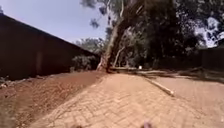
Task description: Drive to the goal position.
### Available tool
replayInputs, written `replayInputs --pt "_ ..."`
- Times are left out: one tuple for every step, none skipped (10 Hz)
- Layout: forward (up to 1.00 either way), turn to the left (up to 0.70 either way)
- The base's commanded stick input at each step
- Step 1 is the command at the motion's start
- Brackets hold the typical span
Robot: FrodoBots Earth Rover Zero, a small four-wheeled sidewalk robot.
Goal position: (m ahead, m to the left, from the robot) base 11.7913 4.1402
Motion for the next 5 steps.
replayInputs --pt "0.7 -0.05" --pt "0.7 -0.22" --pt "0.7 -0.03" --pt "0.7 -0.19" --pt "0.7 -0.35"
